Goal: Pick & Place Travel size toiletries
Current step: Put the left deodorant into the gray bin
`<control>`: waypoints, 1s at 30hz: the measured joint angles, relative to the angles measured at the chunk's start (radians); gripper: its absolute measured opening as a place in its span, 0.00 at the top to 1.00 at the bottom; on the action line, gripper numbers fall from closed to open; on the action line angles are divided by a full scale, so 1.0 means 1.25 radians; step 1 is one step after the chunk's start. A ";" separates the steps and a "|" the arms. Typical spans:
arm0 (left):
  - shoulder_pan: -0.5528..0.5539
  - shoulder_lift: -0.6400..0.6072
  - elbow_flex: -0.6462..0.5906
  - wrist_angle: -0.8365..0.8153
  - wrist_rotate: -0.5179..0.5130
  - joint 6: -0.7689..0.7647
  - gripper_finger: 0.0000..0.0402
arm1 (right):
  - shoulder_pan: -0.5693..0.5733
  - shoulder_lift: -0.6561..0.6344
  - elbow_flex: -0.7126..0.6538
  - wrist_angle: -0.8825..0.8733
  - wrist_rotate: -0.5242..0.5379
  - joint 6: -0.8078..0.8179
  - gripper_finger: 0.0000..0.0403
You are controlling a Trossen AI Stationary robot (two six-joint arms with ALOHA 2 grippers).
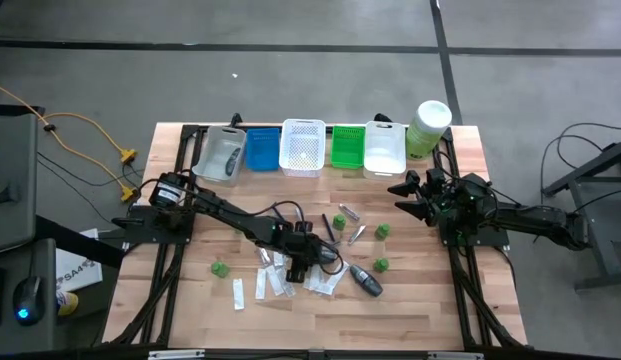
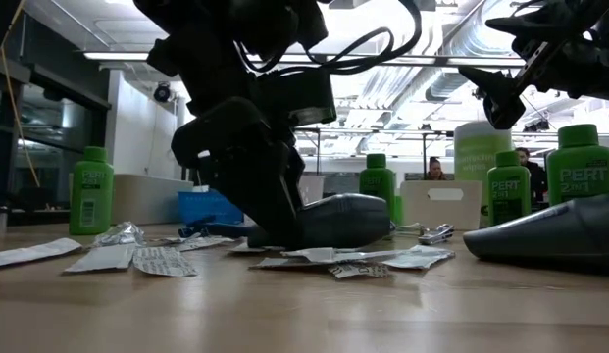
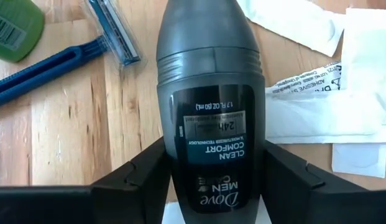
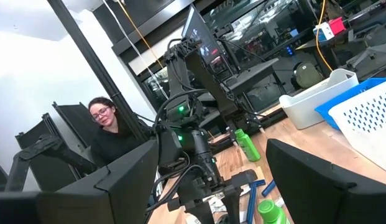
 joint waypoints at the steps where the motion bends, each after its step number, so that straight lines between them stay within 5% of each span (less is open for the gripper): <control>1: 0.000 -0.004 0.000 -0.004 0.000 0.000 0.52 | 0.000 0.000 0.000 0.000 0.000 0.000 0.27; 14: 0.001 -0.099 -0.001 -0.081 -0.049 -0.036 0.51 | 0.000 0.000 0.000 0.000 0.000 0.000 0.27; 30: 0.133 -0.370 -0.022 -0.504 -0.288 -0.288 0.51 | 0.000 0.000 0.000 -0.001 0.000 0.000 0.27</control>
